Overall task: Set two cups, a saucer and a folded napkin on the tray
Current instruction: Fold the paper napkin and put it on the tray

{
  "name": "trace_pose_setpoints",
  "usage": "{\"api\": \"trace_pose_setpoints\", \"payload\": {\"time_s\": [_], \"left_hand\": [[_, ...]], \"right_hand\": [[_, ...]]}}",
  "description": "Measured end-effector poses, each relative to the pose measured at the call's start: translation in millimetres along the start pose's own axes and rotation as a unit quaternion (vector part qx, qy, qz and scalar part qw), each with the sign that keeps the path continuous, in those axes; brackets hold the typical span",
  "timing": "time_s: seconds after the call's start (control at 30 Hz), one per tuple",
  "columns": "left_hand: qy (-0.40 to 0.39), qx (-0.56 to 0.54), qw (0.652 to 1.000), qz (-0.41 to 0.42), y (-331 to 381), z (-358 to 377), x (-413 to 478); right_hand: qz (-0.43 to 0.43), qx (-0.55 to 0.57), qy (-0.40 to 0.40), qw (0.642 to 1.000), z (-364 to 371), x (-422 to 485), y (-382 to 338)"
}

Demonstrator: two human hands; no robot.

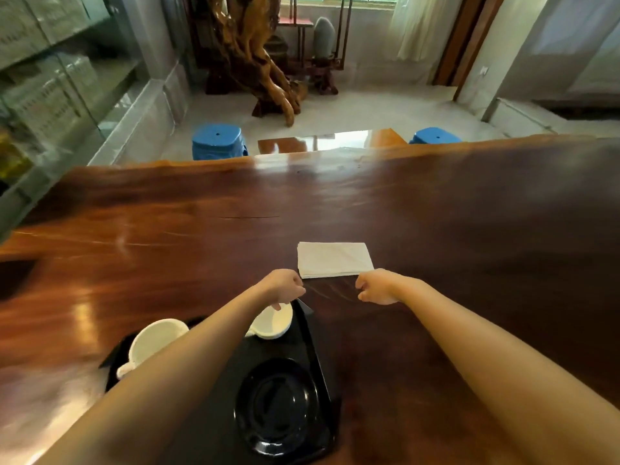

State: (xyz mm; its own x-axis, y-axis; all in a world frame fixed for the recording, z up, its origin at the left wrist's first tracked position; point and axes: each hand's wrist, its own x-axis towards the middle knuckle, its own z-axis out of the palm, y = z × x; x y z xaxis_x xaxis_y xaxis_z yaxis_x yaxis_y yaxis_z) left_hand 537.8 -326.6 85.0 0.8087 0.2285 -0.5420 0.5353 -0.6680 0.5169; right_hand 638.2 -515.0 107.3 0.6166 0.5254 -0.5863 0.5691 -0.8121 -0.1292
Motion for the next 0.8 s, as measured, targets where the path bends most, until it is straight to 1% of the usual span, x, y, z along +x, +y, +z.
{"api": "trace_pose_setpoints", "payload": {"time_s": [0.07, 0.13, 0.23, 0.3, 0.33, 0.4, 0.47, 0.57, 0.63, 0.7, 0.8], "left_hand": [[0.041, -0.024, 0.999, -0.017, 7, 13, 16], [0.101, -0.056, 0.992, -0.041, 16, 24, 34], [0.178, -0.134, 0.97, -0.098, 28, 44, 57], [0.2, -0.19, 0.951, -0.137, 33, 59, 69], [0.207, -0.2, 0.946, -0.152, 36, 66, 74], [0.22, -0.192, 0.94, -0.176, 37, 76, 83], [0.237, -0.18, 0.935, -0.191, 33, 78, 95], [0.255, -0.17, 0.929, -0.209, 21, 74, 118], [0.264, -0.179, 0.923, -0.215, 15, 72, 134], [0.281, -0.187, 0.917, -0.214, 12, 72, 152], [0.306, -0.191, 0.907, -0.217, 14, 73, 171]], "right_hand": [[-0.005, 0.0, 0.006, 1.0, 3, 19, 22], [-0.016, 0.006, 0.023, 1.0, 4, 40, 44], [-0.042, -0.006, 0.05, 0.998, 6, 66, 73], [-0.059, -0.009, 0.074, 0.995, 9, 80, 85], [-0.064, -0.007, 0.088, 0.994, 11, 88, 89], [-0.083, -0.019, 0.112, 0.99, 16, 104, 92], [-0.122, -0.037, 0.131, 0.983, 23, 125, 90], [-0.177, -0.034, 0.159, 0.971, 39, 159, 81], [-0.193, -0.034, 0.175, 0.965, 50, 178, 75], [-0.2, -0.019, 0.18, 0.963, 62, 193, 73], [-0.216, 0.055, 0.211, 0.952, 79, 203, 79]]}}
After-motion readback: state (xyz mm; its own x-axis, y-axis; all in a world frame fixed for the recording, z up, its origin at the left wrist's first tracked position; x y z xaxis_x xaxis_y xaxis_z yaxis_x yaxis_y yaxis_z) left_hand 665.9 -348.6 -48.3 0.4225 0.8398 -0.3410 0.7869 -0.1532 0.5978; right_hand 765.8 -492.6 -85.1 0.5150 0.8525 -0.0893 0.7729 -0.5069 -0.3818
